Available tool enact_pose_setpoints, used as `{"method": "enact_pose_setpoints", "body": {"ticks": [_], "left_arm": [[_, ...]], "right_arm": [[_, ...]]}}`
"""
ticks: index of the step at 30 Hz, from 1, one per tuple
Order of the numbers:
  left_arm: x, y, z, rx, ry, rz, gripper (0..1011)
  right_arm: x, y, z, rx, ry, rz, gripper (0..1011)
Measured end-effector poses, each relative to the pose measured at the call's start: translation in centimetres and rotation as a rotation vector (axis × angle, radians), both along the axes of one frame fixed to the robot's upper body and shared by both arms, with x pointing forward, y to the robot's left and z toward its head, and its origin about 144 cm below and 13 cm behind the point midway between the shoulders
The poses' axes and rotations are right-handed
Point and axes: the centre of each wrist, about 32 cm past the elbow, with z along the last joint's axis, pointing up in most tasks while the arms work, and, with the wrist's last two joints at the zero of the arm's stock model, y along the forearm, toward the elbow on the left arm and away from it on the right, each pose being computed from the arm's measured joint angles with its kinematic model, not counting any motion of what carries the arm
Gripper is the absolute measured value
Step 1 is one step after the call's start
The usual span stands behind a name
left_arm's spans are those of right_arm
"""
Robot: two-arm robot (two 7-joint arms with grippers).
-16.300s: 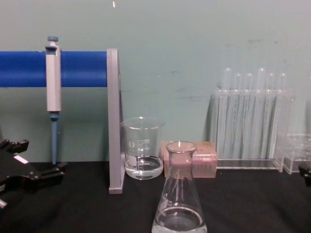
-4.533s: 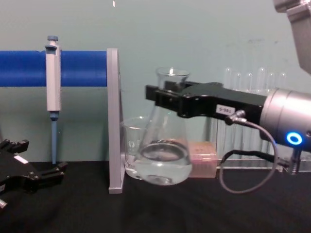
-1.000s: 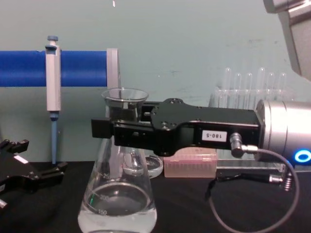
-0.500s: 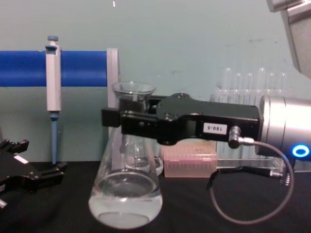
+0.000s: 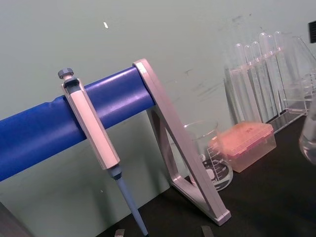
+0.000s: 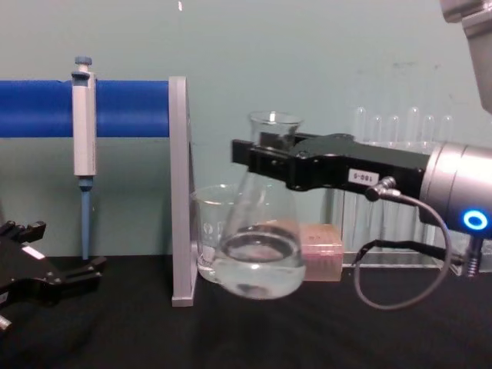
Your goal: Grasp the erlenmeyer flask with one hand, shake it three times, then place it back.
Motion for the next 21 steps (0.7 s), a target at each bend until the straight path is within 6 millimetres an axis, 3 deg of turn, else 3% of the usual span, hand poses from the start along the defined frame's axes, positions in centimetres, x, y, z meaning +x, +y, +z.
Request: {"method": "enact_pose_setpoints", "body": {"ticks": [21], "left_arm": [[0.0, 0.0, 0.0, 0.0, 0.0, 0.0, 1001]], "right_arm": [[-0.56, -0.35, -0.91, 0.024, -0.017, -0.395, 449]]}}
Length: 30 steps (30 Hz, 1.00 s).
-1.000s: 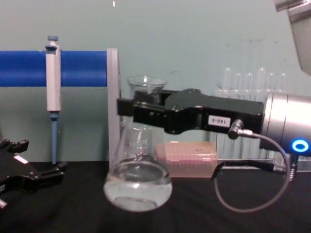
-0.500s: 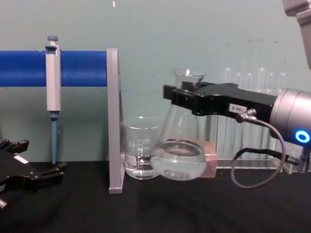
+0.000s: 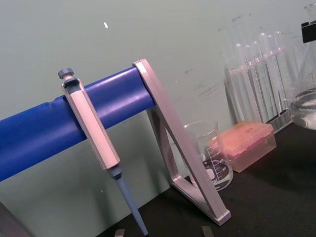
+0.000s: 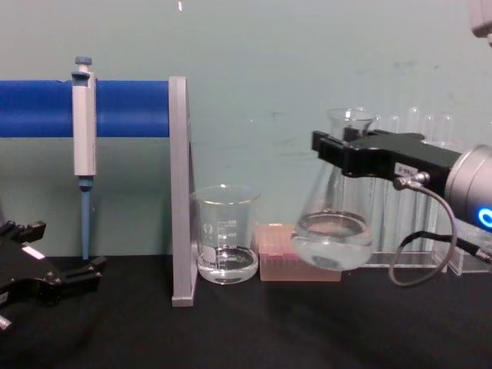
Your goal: Grasp the erlenmeyer flask with one hand, shake it three times, then place it back.
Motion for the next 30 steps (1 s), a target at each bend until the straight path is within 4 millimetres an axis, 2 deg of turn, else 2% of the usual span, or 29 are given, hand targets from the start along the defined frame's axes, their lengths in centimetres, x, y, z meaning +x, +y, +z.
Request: {"method": "enact_pose_setpoints", "body": {"ticks": [15, 30], "left_arm": [[0.0, 0.0, 0.0, 0.0, 0.0, 0.0, 1001], [0.0, 0.0, 0.0, 0.0, 0.0, 0.0, 1001]], "right_arm": [[0.0, 0.05, -0.17, 0.025, 0.001, -0.141, 449], [0.3, 0.01, -0.21, 0.024, 0.01, -0.129, 449]]}}
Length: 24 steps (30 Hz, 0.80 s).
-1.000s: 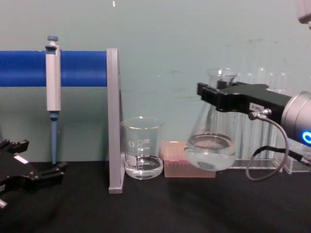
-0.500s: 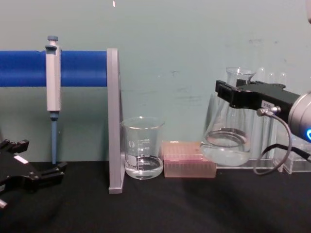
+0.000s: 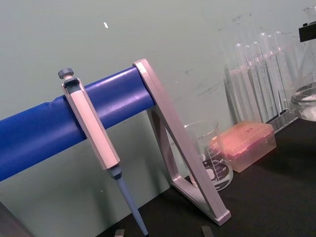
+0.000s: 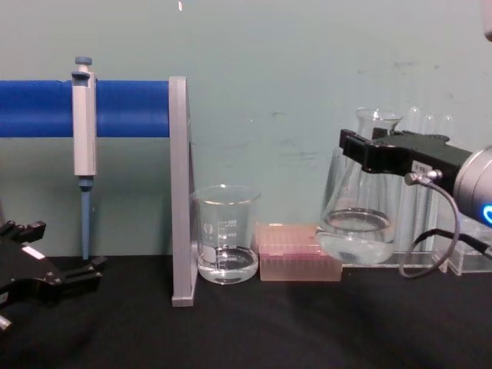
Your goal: Grasp the erlenmeyer flask with one hand, shake it three times, then place it back.
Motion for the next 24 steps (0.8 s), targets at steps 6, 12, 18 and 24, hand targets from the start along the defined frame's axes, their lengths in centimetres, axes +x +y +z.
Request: {"method": "enact_pose_setpoints", "body": {"ticks": [6, 12, 18, 24], "left_arm": [[0.0, 0.0, 0.0, 0.0, 0.0, 0.0, 1001], [0.0, 0.0, 0.0, 0.0, 0.0, 0.0, 1001], [0.0, 0.0, 0.0, 0.0, 0.0, 0.0, 1001], [0.0, 0.0, 0.0, 0.0, 0.0, 0.0, 1001]], "right_arm": [[0.3, 0.0, 0.15, -0.01, -0.001, 0.074, 450], [0.51, -0.04, 0.27, -0.024, 0.001, 0.173, 449], [0.74, -0.08, 0.3, -0.043, 0.006, 0.282, 449], [0.84, -0.09, 0.32, -0.057, 0.002, 0.397, 449]]}}
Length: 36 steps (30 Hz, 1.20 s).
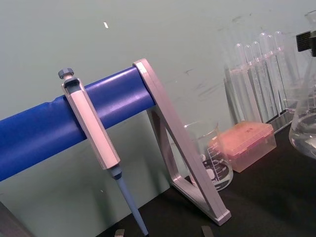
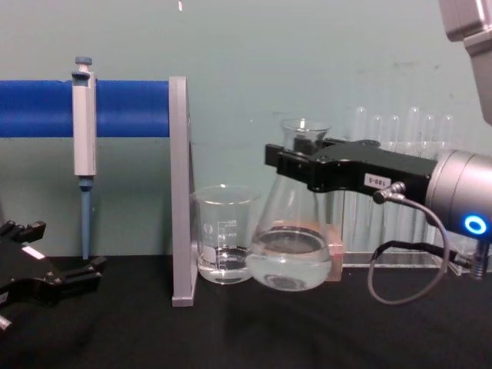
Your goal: Grasp the erlenmeyer flask with one hand, shake it three times, then place it back.
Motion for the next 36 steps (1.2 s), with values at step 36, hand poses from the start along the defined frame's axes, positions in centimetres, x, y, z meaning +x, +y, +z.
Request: {"method": "enact_pose_setpoints", "body": {"ticks": [36], "left_arm": [[0.0, 0.0, 0.0, 0.0, 0.0, 0.0, 1001]], "right_arm": [[-0.12, 0.13, 0.06, -0.033, -0.011, 0.176, 449]]}}
